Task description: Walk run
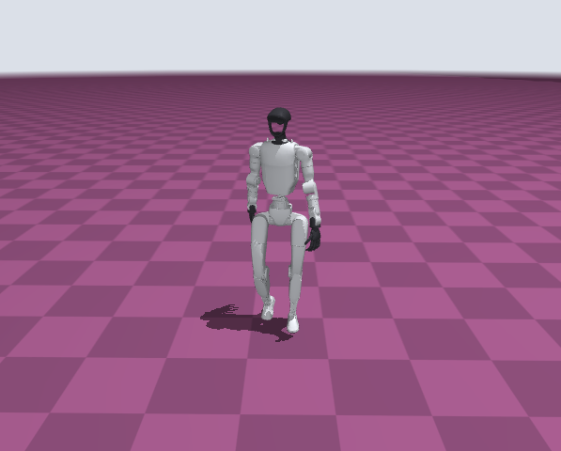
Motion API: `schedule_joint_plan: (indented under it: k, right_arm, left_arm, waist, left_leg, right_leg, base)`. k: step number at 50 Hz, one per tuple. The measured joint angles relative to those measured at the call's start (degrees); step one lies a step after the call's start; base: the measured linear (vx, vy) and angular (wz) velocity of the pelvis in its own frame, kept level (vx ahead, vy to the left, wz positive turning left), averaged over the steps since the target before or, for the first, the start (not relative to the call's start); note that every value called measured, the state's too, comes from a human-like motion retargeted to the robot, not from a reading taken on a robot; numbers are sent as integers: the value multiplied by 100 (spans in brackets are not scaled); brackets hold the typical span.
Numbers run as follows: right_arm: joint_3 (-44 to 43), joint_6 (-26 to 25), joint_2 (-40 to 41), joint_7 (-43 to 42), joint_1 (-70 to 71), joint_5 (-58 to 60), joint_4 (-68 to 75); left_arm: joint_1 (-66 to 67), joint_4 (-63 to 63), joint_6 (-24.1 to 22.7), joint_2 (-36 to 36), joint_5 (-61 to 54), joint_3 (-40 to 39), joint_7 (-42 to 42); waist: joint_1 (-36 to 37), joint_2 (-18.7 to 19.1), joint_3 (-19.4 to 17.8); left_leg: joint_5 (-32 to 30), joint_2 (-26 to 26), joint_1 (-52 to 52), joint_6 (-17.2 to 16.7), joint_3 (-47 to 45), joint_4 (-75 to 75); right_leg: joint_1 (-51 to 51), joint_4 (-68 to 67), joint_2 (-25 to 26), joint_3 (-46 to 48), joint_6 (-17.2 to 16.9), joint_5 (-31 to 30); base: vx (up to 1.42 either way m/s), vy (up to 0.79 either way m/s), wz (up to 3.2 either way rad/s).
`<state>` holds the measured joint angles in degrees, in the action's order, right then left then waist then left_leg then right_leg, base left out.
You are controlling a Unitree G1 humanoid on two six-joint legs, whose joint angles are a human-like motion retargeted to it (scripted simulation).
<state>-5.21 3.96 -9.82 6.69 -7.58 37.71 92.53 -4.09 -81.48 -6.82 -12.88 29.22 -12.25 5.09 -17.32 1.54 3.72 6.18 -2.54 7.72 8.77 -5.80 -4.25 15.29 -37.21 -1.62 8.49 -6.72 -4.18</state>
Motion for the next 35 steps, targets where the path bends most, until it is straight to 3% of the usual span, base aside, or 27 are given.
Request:
schedule_joint_plan:
  k: [6, 9, 12, 17, 20, 25, 28, 30, 35]
  right_arm:
    - [-76, 82, -1, -18, -39, -162, -260]
    - [-65, 90, -29, -13, -2, -74, -329]
    - [-68, 80, -99, -48, 36, 94, -343]
    - [-171, -53, -183, -112, 73, 182, -233]
    - [-253, -82, -155, -128, 34, 31, -153]
    - [-273, -86, -99, 7, 252, -414, -91]
    - [-151, -16, -48, -19, 496, -533, -257]
    - [-83, -20, -6, -96, 688, -502, -425]
    - [42, 30, -9, -374, 1059, -292, -858]
  left_arm:
    - [-319, 524, -214, -115, 12, 240, 166]
    - [-367, 521, -235, -136, 122, 320, 181]
    - [-331, 362, -268, -100, 165, 375, 156]
    - [-7, -107, -215, 24, 288, 331, 210]
    - [372, -416, -97, 69, 468, 234, 242]
    - [961, -915, 114, 230, 502, 146, 177]
    - [1213, -1037, 92, 250, 511, 130, 364]
    - [1350, -1032, 123, 284, 650, 49, 442]
    - [1655, -1062, 58, 475, 784, -76, 346]
  waist:
    - [-342, -151, -29]
    - [-445, -63, -103]
    - [-531, 92, -155]
    - [-693, 108, 20]
    - [-809, 150, 161]
    - [-793, -70, 215]
    - [-815, -208, 247]
    - [-821, -228, 199]
    - [-411, -402, 137]
  left_leg:
    - [399, -405, -618, -5, 166, 72]
    - [582, -352, -953, -61, 263, 109]
    - [731, -175, -1195, -170, 303, 56]
    - [697, -140, -1413, -458, 480, -250]
    - [-55, 95, -1436, -819, 484, -599]
    - [-2252, 196, -892, -1360, 426, -2407]
    - [-2927, 391, -137, -1262, 112, -3842]
    - [-2476, 624, 311, -1098, -70, -4425]
    - [-1448, 197, 1331, -950, -103, -4386]
  right_leg:
    - [508, 2328, -866, 121, -44, 20]
    - [729, 3304, -881, -160, 78, 122]
    - [764, 3972, -814, -190, -164, 287]
    - [678, 3501, -769, -278, 49, 42]
    - [412, 3371, -697, -174, 121, -212]
    - [-123, 3304, -795, -10, 524, 87]
    - [-386, 3345, -770, 124, 736, 314]
    - [-559, 3355, -690, 250, 863, 470]
    - [-921, 3515, -500, 48, 1105, 679]
  base:
    - [62, -8, 47]
    - [66, -17, 36]
    - [76, -26, 39]
    - [75, -34, 53]
    - [77, -47, 52]
    - [70, -40, 15]
    - [60, -36, 21]
    - [51, -31, 21]
    - [50, -19, -41]
